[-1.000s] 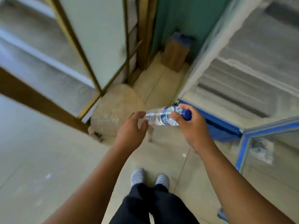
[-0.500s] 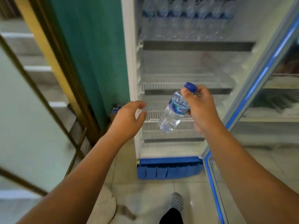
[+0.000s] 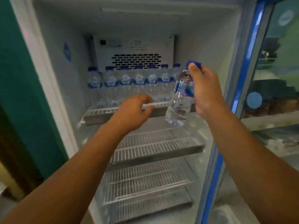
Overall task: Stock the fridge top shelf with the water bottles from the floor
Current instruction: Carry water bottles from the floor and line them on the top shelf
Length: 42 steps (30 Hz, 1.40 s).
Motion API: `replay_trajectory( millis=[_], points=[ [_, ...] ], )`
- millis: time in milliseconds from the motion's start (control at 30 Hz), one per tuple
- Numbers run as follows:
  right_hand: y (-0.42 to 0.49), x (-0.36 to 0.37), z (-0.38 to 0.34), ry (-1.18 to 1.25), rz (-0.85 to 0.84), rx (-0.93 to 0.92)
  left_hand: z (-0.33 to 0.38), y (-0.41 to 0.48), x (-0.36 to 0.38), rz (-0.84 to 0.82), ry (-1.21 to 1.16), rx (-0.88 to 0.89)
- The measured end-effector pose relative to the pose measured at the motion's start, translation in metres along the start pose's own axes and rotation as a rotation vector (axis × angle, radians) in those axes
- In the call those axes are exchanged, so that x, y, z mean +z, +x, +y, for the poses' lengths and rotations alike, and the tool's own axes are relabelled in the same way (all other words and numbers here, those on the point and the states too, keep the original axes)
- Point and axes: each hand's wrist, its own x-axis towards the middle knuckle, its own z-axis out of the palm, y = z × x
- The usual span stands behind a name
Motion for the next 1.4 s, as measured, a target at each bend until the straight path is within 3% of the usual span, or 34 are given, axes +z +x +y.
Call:
replay_trajectory(
  millis=[167, 367, 700, 1167, 1400],
  points=[
    [0.07, -0.003, 0.006, -0.068, 0.141, -0.106, 0.001, 0.063, 0.022, -0.081, 0.029, 0.03],
    [0.145, -0.014, 0.026, -0.228, 0.139, -0.128, -0.004, 0.111, 0.056, -0.228, -0.018, 0.042],
    [0.221, -0.033, 0.081, -0.629, -0.045, -0.032, 0.005, 0.147, 0.116, -0.415, 0.095, 0.019],
    [0.25, -0.023, 0.123, -0.64, -0.118, -0.012, 0.0, 0.151, 0.125, -0.435, 0.076, -0.074],
    [0.27, -0.02, 0.095, -1.173, -0.331, -0.059, 0.0, 0.15, 0.127, -0.411, 0.094, -0.077]
  ],
)
